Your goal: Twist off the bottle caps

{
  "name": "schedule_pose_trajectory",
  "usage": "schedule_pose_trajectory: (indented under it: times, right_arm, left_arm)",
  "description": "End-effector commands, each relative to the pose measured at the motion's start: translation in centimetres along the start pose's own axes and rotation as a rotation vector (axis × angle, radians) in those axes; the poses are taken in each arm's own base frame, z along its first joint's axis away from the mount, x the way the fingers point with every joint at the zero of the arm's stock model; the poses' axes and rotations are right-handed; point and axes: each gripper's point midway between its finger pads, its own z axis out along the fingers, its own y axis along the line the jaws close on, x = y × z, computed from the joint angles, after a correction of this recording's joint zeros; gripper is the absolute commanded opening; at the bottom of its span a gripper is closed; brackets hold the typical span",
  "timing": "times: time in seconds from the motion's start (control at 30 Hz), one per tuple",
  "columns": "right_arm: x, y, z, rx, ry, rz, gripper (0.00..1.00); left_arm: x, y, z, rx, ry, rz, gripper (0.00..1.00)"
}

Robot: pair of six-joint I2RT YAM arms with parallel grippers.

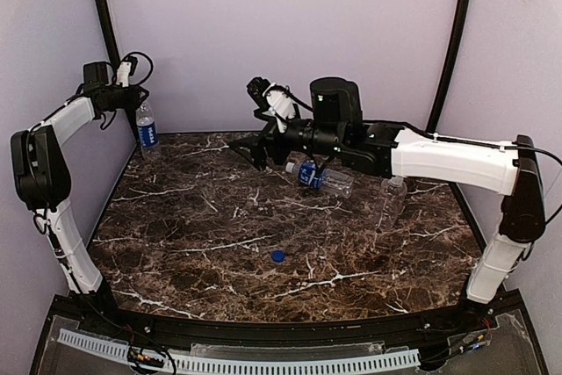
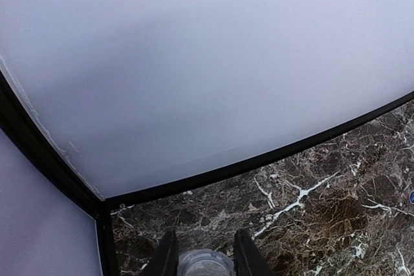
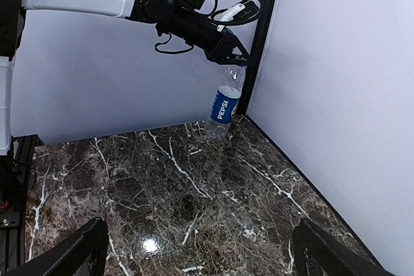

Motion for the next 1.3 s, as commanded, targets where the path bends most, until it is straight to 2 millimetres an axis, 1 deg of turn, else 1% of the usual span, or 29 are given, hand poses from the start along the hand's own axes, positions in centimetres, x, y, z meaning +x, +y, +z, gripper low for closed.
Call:
schedule_pose_trajectory:
  times: [0.0, 0.07, 0.2, 0.23, 0.27, 0.3, 0.37, 0.5, 0.53, 0.57, 0.63, 0.67, 0.8, 0.9, 0.93, 1.1, 1.17, 1.23, 1.27]
  right_arm:
    - [-0.2, -0.4, 0.6, 0.005, -0.015, -0.011, 0.98]
    - [0.0, -0.3, 0.8, 0.001, -0.011, -0.018, 0.98]
    - [0.1, -0.1, 0.9, -0.013, -0.006, -0.020, 0.99]
    - [0.1, 0.1, 0.9, -0.020, -0.006, -0.019, 0.99]
    - [0.0, 0.1, 0.8, -0.025, -0.009, -0.018, 0.99]
    - [0.1, 0.2, 0.9, -0.031, -0.006, -0.017, 0.99]
    - [0.1, 0.4, 0.8, -0.039, -0.006, -0.016, 0.99]
    - [0.1, 0.5, 0.8, -0.048, -0.002, -0.017, 0.99]
    - [0.1, 0.6, 0.8, -0.052, -0.002, -0.018, 0.99]
    - [0.0, 0.7, 0.8, -0.055, -0.003, -0.020, 0.99]
    - [0.0, 0.8, 0.8, -0.065, -0.004, -0.023, 0.99]
    - [-0.1, 0.8, 0.7, -0.067, -0.006, -0.026, 0.99]
    - [-0.4, 1.1, 0.6, -0.080, -0.012, -0.029, 0.99]
    - [-0.4, 1.2, 0.5, -0.085, -0.012, -0.029, 0.99]
    - [-0.5, 1.2, 0.4, -0.087, -0.013, -0.030, 0.99]
    - [-0.8, 1.5, 0.2, -0.105, -0.016, -0.030, 0.99]
    - [-0.9, 1.6, 0.1, -0.108, -0.017, -0.031, 0.99]
    - [-0.8, 1.6, 0.0, -0.107, -0.016, -0.032, 0.99]
    - [-0.8, 1.7, 0.0, -0.107, -0.015, -0.032, 0.99]
  left_arm:
    - [0.8, -1.1, 0.9, 0.070, -0.037, -0.020, 0.01]
    - [1.3, -1.5, 1.3, 0.097, -0.039, -0.017, 0.01]
    - [2.7, -1.8, 1.8, 0.114, -0.030, -0.039, 0.01]
    - [2.8, -1.9, 1.9, 0.118, -0.037, -0.031, 0.01]
    - [3.5, -2.2, 2.0, 0.133, -0.028, -0.031, 0.01]
    - [3.7, -2.3, 1.9, 0.136, -0.030, -0.015, 0.01]
    - [4.7, -2.6, 1.9, 0.143, -0.018, -0.004, 0.01]
    - [5.7, -2.9, 1.5, 0.148, 0.003, 0.044, 0.01]
    - [6.0, -3.0, 1.4, 0.148, 0.013, 0.042, 0.01]
    - [6.3, -3.0, 1.4, 0.144, 0.019, 0.041, 0.05]
    - [6.3, -2.9, 1.1, 0.134, 0.025, 0.023, 0.08]
    - [6.0, -2.9, 0.9, 0.129, 0.023, 0.001, 0.09]
    - [5.4, -2.7, 0.2, 0.113, 0.011, -0.050, 0.06]
    - [5.9, -2.9, -0.4, 0.110, 0.019, -0.060, 0.05]
    - [6.5, -3.1, -0.4, 0.112, 0.031, -0.057, 0.05]
    - [7.2, -3.1, -0.7, 0.106, 0.048, -0.022, 0.07]
    - [7.1, -3.1, -0.8, 0.102, 0.048, -0.001, 0.09]
    - [6.9, -3.1, -0.9, 0.101, 0.046, 0.019, 0.17]
    - [6.9, -3.2, -0.9, 0.104, 0.052, 0.020, 0.26]
